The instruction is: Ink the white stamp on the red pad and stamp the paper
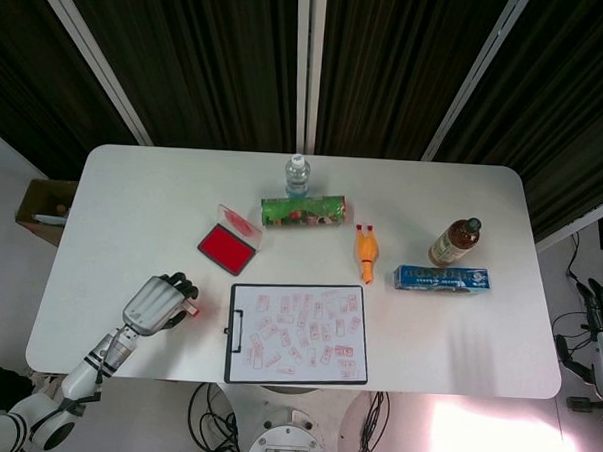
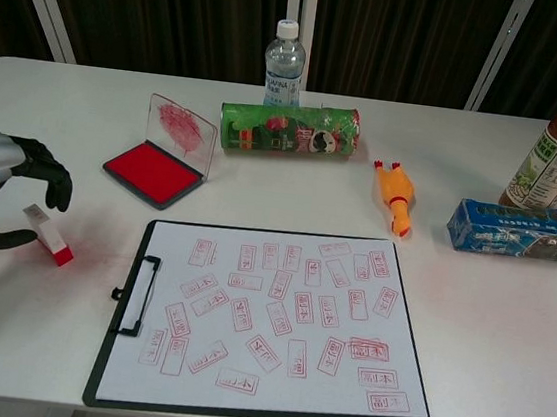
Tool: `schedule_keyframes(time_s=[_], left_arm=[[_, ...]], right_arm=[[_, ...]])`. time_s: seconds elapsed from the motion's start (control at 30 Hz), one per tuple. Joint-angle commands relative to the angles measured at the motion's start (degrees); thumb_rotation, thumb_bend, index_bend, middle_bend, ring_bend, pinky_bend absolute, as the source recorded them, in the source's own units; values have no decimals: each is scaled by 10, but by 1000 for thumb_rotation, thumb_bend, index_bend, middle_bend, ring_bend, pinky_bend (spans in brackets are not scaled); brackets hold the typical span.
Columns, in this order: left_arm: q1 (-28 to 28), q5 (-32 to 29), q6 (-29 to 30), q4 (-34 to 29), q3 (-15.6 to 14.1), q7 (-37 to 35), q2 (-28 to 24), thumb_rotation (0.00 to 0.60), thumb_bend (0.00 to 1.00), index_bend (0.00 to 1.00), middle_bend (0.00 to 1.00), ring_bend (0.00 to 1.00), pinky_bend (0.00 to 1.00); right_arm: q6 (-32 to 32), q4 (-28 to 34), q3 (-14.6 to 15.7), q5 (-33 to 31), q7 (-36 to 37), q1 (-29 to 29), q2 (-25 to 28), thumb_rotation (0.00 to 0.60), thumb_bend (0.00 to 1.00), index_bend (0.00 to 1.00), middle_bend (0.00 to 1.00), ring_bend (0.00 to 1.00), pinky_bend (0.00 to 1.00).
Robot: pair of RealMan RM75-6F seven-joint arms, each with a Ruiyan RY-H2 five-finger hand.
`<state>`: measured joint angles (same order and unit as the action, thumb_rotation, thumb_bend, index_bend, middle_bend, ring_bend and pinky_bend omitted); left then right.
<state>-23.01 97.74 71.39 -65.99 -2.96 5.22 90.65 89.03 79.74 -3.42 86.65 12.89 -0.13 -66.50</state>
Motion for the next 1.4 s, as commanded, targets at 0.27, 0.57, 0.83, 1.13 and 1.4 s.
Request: schedule_keyframes(time_s=[0.27,0.57,0.83,1.13,1.4], left_arm=[[-8,-3,-6,10,-5,-9,8,600,306,447,458,330,608],[-12,-16,-18,18,-7,-10,12,600,313,475,485,348,617],[-13,-19,-13,25,-9,-14,14,600,318,487,498,363,632],[-16,-22,-15,32,-11,-23,18,600,360,515,511,370,640],[-17,-31,-21,32,-11,-39,17,600,384,543,540,397,654]], right_arm=[[-7,11,0,-3,-9,1,6,600,320,0,0,0,0],[-11,12,0,-5,-15,3,4,600,320,0,0,0,0],[-13,14,-1,-6,-20,4,3,600,319,0,0,0,0],[-17,14,-1,-7,-26,6,0,600,319,0,0,0,0],[-20,15,0,-8,-30,6,-1,600,320,0,0,0,0]])
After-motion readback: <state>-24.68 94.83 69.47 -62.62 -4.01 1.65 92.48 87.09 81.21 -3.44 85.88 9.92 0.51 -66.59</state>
